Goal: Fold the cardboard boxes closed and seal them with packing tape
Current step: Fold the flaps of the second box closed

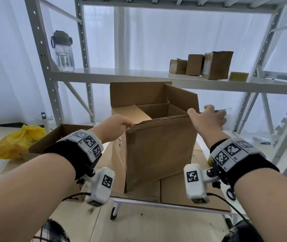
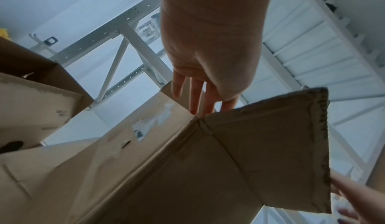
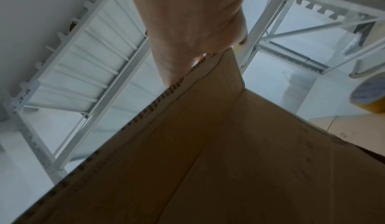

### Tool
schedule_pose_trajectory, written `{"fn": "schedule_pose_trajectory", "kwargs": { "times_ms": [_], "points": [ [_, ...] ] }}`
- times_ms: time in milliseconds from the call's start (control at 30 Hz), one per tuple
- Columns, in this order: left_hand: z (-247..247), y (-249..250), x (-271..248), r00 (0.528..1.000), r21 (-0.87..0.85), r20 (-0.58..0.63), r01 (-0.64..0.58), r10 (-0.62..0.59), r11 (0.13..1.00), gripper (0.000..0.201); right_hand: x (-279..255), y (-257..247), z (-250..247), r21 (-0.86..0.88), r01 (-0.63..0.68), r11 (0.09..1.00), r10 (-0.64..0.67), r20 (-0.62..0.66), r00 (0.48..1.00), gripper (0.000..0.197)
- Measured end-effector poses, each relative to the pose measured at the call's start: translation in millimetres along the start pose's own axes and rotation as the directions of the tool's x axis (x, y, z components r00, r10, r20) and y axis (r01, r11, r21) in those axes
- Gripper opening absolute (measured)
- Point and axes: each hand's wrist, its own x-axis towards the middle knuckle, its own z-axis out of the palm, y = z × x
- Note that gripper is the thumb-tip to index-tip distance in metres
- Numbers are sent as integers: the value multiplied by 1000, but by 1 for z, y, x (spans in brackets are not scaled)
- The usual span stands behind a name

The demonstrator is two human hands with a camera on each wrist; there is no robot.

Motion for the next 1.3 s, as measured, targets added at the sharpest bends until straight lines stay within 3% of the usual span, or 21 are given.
{"fn": "schedule_pose_trajectory", "kwargs": {
  "times_ms": [67, 167, 333, 500, 667, 800, 933, 1033, 1133, 1233, 1300],
  "points": [
    [-3, 10, 1, 998, -119, -19, 61, -64, 991, 34, 4, -1, -9, -148, 75, 986, -81, -37, 996, 69],
    [-3, 21, 15, 983, -39, 123, 139, -134, 989, 54, 15, -8, -13, -253, 241, 937, -234, 61, 970, 69],
    [-10, 24, 33, 871, 161, 432, 178, -232, 971, 68, 32, -19, -19, -272, 279, 921, -217, 239, 947, 75],
    [1, 13, 33, 861, 399, 377, 181, -341, 899, 76, 42, -26, -23, -283, 272, 920, -194, 276, 941, 74],
    [10, 11, 29, 878, 425, 315, 209, -360, 881, 73, 44, -26, -24, -274, 319, 907, -222, 331, 917, 66],
    [16, 2, 32, 896, 469, 264, 204, -357, 859, 71, 41, -25, -20, -263, 408, 874, -293, 385, 875, 41],
    [20, 2, 36, 949, 415, 196, 149, -248, 898, 65, 37, -20, -18, -339, 434, 835, -142, 629, 764, 23],
    [10, 11, 40, 964, 333, 219, 73, -152, 940, 52, 35, -11, -13, -385, 435, 814, -44, 706, 707, 27],
    [6, 19, 41, 974, 257, 215, 19, -76, 966, 50, 33, -4, -11, -357, 448, 820, -53, 732, 680, 35],
    [16, 27, 42, 949, 210, 304, 22, -86, 977, 71, 25, 9, -6, -345, 479, 807, -96, 724, 684, 49],
    [26, 34, 44, 913, 332, 376, 27, -159, 943, 90, 23, 19, 1, -372, 504, 780, -133, 687, 714, 58]
  ]
}}
